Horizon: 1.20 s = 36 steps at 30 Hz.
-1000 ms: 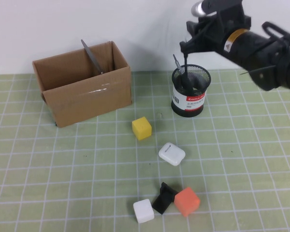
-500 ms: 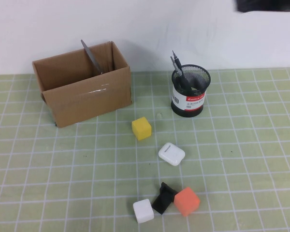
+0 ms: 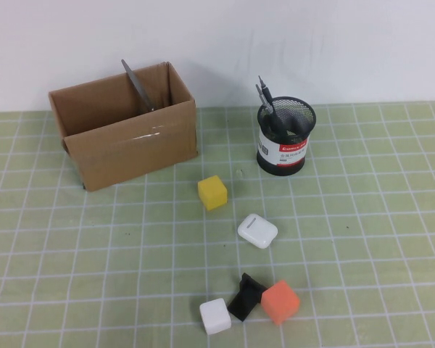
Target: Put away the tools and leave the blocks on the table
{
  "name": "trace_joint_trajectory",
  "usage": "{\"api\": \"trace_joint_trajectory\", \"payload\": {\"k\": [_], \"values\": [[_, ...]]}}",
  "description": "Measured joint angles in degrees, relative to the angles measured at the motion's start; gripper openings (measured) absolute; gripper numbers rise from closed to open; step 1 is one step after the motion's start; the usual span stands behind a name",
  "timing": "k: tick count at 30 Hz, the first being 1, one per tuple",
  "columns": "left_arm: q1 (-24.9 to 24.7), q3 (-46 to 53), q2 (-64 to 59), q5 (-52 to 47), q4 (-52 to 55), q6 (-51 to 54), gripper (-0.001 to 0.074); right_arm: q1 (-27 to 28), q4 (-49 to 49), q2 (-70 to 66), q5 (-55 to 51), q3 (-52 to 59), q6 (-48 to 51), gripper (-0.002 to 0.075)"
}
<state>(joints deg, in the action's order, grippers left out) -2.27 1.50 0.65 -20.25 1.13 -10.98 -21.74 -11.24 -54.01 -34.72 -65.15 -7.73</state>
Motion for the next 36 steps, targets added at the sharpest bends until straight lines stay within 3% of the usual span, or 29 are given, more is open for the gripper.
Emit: {"api": "trace_joint_trajectory", "payload": {"k": [7, 12, 17, 22, 36], "values": [[0.0, 0.0, 0.0, 0.0, 0.0, 0.0, -0.0004, 0.0, -2.0, -0.7, -0.4, 0.0, 0.0, -0.0008], [0.0, 0.0, 0.0, 0.0, 0.0, 0.0, -0.0004, 5.2, -2.1, 6.3, 0.4, 3.9, 1.2, -0.0008], [0.0, 0.0, 0.0, 0.0, 0.0, 0.0, -0.0004, 15.6, 0.8, 18.0, 2.5, 15.4, -0.5, -0.0008], [0.0, 0.0, 0.0, 0.0, 0.0, 0.0, -0.0004, 21.8, -4.8, 31.5, 7.7, 25.9, -1.5, -0.0008], [0.0, 0.0, 0.0, 0.0, 0.0, 0.0, -0.0004, 24.0, 0.4, 53.2, 21.4, 61.1, -2.3, -0.0008]]}}
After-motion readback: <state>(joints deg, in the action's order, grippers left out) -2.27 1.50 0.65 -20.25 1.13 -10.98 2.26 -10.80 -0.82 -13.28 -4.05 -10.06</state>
